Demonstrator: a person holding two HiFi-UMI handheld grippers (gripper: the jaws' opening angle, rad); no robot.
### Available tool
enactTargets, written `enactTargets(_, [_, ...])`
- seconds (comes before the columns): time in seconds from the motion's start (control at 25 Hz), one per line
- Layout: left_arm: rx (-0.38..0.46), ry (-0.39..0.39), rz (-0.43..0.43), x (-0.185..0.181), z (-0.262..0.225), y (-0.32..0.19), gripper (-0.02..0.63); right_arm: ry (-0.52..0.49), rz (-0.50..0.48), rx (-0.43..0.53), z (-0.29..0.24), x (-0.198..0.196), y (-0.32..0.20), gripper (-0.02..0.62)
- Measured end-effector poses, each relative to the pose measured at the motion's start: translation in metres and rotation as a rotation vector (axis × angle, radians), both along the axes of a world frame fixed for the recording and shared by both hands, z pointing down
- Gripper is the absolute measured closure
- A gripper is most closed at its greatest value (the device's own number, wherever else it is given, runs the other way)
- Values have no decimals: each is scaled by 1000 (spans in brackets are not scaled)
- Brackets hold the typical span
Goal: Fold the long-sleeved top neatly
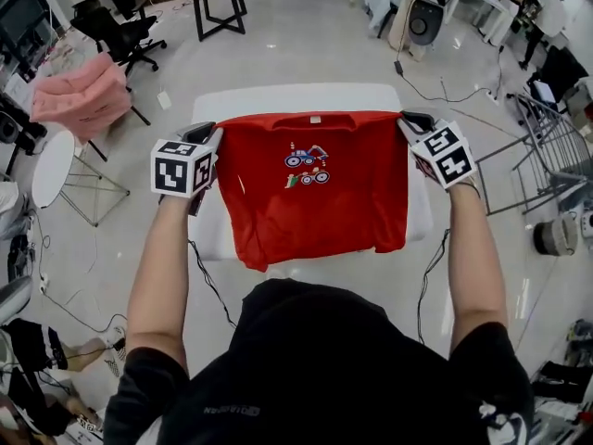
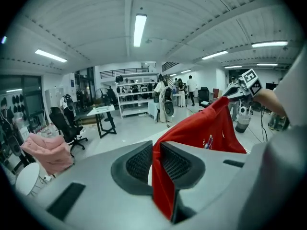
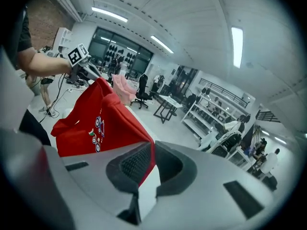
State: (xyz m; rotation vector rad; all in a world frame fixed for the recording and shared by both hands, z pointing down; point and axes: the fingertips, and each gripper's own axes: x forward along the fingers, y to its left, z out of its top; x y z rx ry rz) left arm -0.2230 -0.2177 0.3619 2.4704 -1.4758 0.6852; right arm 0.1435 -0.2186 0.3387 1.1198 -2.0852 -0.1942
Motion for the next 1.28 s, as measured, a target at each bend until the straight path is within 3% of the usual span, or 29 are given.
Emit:
enactTargets(0.28, [-100,-8,85,-6,54,-63,555,-19,105,-104,44,-7,-53,565])
enactTargets(0.52, [-137,-17,122,8,90,-99,555,-33,163,-183,89,9,-84,565])
enactTargets(0.88, [-276,-51,22,23,159,-167,557,-39,151,-326,168,26,-171,565])
enactTargets(1.08, [-337,-128,-24,16,193,-205,558,-46,113,-417,216,17,-221,565])
enactTargets(1.28, [-483,-140,-106,5,244,-240,558,-72,98,-568,278,5,-271,563])
